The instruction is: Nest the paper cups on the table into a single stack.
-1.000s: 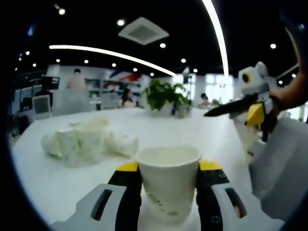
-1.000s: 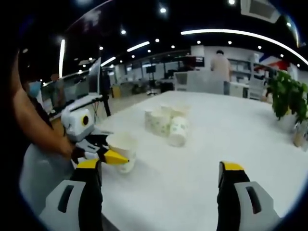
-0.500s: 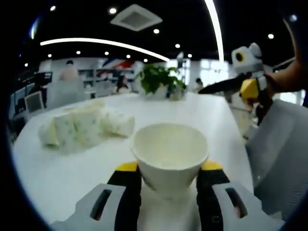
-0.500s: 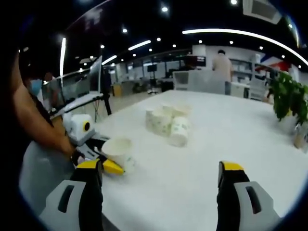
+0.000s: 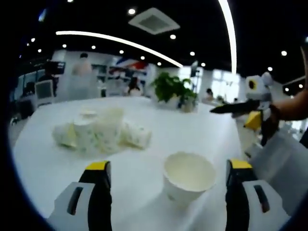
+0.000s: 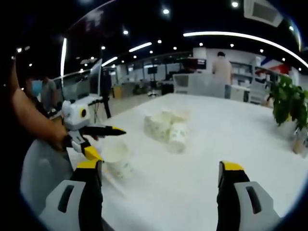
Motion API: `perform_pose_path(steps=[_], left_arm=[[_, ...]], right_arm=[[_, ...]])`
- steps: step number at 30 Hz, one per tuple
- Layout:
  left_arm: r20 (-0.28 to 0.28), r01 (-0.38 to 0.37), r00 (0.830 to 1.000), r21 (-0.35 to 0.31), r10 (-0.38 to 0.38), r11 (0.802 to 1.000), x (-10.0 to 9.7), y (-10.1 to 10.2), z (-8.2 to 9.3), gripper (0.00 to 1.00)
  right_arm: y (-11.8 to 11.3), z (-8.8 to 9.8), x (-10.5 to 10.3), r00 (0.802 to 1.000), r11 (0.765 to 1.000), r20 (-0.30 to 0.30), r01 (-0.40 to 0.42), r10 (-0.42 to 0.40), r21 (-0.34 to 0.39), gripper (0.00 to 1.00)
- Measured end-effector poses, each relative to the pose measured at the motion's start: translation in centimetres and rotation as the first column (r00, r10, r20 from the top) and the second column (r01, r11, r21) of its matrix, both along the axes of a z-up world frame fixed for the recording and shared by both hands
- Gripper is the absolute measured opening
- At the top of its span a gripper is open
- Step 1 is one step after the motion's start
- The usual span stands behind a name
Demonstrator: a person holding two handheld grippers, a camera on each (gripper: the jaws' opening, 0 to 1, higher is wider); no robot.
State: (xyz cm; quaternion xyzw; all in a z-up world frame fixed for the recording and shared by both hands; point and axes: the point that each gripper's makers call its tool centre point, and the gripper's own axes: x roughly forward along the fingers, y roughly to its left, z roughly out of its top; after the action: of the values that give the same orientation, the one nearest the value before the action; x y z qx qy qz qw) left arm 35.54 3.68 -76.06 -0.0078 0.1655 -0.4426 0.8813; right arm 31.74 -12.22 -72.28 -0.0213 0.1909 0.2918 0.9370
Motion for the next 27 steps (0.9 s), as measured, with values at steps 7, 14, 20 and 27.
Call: perform_pose_path(steps=[7,14,20,27], left_arm=[[-0.003,-0.066,0.998,0.066,0.067,0.996,0.1,4.7,2.0,0.99],[0.01,-0.161,0.987,0.074,0.161,0.984,-0.7,8.6,3.8,0.99],[-0.001,-0.193,0.981,0.117,0.195,0.974,-1.2,11.4,4.0,0.99],[-0.005,-0.216,0.976,0.108,0.218,0.97,-1.3,12.5,4.8,0.99]], right_arm=[[-0.3,0.7,0.8,1.0,1.0,0.001,0.006,-0.006,0.001,1.0],[-1.2,1.0,1.5,0.999,1.0,-0.032,0.011,-0.011,-0.018,1.0],[-1.8,0.8,1.8,0.998,0.999,-0.057,0.006,-0.009,-0.048,1.0],[-1.6,1.2,2.1,0.997,0.997,-0.069,-0.024,0.019,-0.076,1.0]])
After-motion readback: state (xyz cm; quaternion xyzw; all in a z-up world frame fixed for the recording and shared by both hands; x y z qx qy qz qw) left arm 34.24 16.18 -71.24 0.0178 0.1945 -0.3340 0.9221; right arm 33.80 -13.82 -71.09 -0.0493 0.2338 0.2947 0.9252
